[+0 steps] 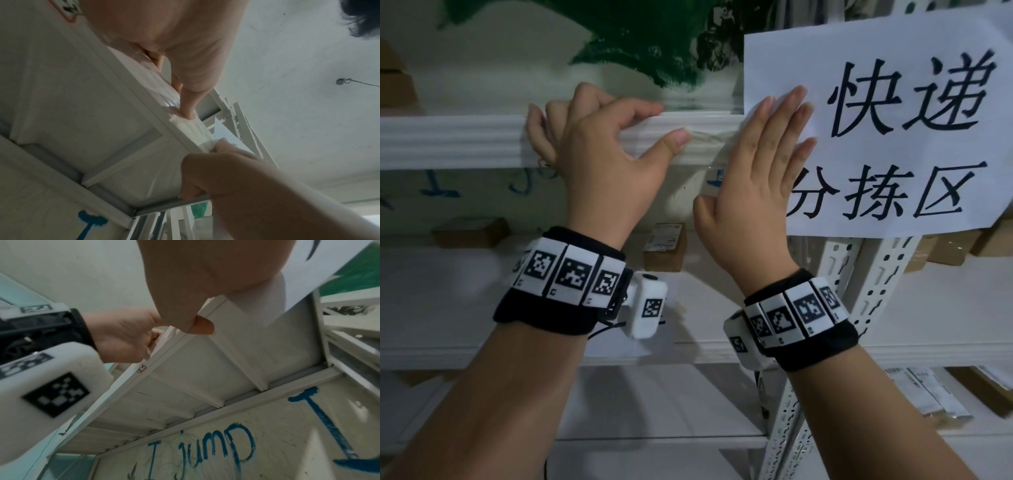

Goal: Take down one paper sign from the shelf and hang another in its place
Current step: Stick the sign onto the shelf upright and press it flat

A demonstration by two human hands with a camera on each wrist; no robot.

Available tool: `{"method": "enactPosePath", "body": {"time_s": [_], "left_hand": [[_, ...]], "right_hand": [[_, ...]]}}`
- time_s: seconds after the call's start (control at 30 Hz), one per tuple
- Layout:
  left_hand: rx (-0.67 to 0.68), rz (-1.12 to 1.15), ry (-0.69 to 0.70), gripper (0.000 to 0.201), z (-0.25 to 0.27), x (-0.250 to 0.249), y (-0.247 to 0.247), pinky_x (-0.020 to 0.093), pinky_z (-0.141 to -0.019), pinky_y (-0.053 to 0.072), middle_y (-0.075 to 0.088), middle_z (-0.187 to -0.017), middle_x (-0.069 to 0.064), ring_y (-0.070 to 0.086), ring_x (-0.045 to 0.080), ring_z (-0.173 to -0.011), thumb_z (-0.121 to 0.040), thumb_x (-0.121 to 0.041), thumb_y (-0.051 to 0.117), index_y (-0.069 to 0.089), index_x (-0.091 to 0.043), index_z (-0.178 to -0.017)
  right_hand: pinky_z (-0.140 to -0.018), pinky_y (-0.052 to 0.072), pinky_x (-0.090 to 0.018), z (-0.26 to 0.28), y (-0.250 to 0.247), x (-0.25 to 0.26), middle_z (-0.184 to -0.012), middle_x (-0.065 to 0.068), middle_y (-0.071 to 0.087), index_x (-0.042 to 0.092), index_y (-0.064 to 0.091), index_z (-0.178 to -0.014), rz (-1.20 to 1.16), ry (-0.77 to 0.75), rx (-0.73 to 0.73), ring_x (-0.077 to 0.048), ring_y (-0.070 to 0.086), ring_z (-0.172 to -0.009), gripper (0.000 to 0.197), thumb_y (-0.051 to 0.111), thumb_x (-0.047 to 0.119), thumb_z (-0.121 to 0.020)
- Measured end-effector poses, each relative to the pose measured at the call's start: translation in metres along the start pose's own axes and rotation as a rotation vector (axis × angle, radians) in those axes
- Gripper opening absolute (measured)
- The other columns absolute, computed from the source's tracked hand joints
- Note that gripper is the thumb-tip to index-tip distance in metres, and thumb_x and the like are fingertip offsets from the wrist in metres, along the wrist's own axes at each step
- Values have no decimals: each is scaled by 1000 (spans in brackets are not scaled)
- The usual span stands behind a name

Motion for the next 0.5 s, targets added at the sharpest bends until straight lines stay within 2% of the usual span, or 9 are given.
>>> {"method": "enactPosePath", "body": {"time_s": [0.1, 0.23, 0.3, 0.37, 0.5], "left_hand": [[2, 6, 10, 44, -2, 1, -2, 60, -125, 17, 53, -105, -16, 53, 22, -119, -83, -76, 67, 78, -44, -112], [2, 14, 19, 43, -5, 2, -4, 58, -124, 19, 57, -103, -16, 51, 15, -114, -83, -78, 66, 78, -48, -111], [10, 2, 25, 41, -6, 2, -4, 59, -123, 20, 56, -102, -19, 47, 9, -112, -84, -77, 65, 78, -49, -111], [24, -7, 31, 36, -7, 3, -4, 58, -123, 19, 54, -103, -20, 47, 9, -113, -88, -72, 64, 78, -49, -112], [40, 4, 24, 26, -9, 3, -5, 57, -125, 16, 54, -103, -20, 50, 13, -119, -99, -56, 57, 78, -47, -111]], "right_hand": [[-131, -10, -65, 1, 11, 14, -169, -46, -8, -18, -2, -162, 12, 52, -14, -61, -9, -160, 111, 52, 23, -74], [-132, -8, -67, 2, 26, 28, -168, -47, -9, -19, -2, -161, 51, 97, -9, -62, -9, -160, 115, 62, 19, -74], [-132, -3, -69, 3, 34, 40, -168, -48, -2, -20, 2, -161, 54, 76, -38, -62, -3, -160, 109, 67, 15, -80], [-132, 2, -71, 5, 39, 53, -168, -48, 5, -20, 8, -160, 36, 56, -81, -63, 4, -160, 98, 67, 16, -91], [-129, 1, -71, 6, 48, 74, -167, -47, 14, -19, 15, -160, 43, 52, -97, -63, 13, -158, 91, 64, 29, -101]]}}
Point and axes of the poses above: each hand's wrist, its own z-axis away from the middle knuckle, its own y-axis out of the palm, x = y × z, the point moved 8 cm from there along -z, towards the middle knuckle
